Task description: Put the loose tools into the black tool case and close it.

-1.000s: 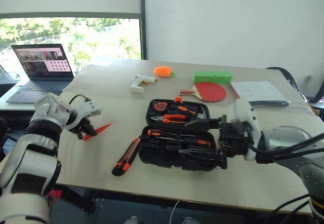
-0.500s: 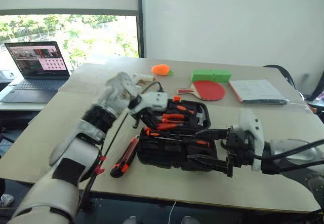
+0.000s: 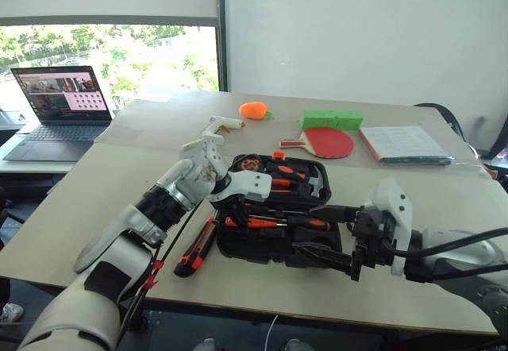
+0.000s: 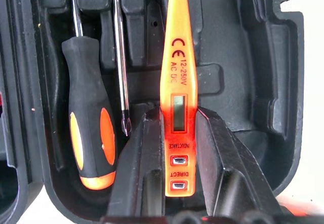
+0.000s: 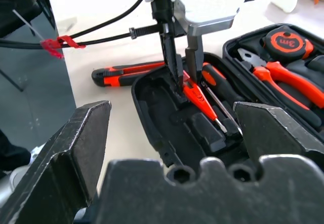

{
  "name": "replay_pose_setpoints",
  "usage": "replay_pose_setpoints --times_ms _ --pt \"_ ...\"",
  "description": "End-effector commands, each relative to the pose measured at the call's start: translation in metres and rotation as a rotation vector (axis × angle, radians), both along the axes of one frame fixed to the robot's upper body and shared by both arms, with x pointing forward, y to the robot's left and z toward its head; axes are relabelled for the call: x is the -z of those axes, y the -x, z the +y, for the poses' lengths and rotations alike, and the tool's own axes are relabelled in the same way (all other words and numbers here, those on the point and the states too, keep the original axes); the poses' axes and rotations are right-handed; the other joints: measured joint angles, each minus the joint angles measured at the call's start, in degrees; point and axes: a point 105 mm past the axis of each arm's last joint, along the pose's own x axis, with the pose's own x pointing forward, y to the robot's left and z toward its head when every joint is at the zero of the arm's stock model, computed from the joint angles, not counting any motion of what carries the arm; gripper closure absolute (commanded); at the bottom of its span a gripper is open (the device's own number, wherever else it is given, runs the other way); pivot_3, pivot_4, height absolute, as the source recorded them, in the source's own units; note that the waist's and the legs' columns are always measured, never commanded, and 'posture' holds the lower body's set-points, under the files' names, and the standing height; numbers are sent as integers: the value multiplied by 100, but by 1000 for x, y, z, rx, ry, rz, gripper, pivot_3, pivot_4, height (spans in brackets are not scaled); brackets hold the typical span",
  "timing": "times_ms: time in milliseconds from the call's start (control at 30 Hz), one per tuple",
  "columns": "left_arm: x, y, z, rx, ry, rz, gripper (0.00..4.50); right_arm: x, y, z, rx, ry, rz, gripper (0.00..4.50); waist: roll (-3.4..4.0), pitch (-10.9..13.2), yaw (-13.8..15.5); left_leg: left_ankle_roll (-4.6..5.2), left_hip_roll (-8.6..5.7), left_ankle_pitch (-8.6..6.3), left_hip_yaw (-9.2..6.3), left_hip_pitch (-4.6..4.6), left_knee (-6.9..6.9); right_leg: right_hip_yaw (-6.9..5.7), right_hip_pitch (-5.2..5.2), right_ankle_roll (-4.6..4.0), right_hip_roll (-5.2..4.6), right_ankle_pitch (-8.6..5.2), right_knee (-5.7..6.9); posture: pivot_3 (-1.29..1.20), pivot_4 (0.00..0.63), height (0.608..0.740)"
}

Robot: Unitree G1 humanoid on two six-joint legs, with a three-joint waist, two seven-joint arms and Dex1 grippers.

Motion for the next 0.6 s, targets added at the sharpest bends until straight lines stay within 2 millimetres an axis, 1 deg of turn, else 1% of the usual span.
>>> replay_pose_setpoints --times_ms 33,167,467,600 --pt "8 -5 -4 -2 -23 -26 4077 -13 1 2 -6 -27 -68 0 0 0 1 0 0 0 0 0 0 0 0 0 0 0 0 0 150 736" --pt "13 -8 0 -18 -45 -26 4077 -14 1 3 -4 -34 -70 0 0 0 0 0 -1 0 0 4 2 0 5 0 0 0 2 0 150 736" --pt "21 -1 4 -2 -72 5 4077 -13 -1 4 0 -39 -71 0 2 -1 -24 0 1 0 2 24 -1 4 14 -2 2 -1 10 0 150 736" --pt "20 1 7 5 -80 9 4077 -13 -3 4 3 -44 -73 0 2 -1 -36 0 2 0 2 25 -2 5 14 -3 3 -1 10 0 150 736"
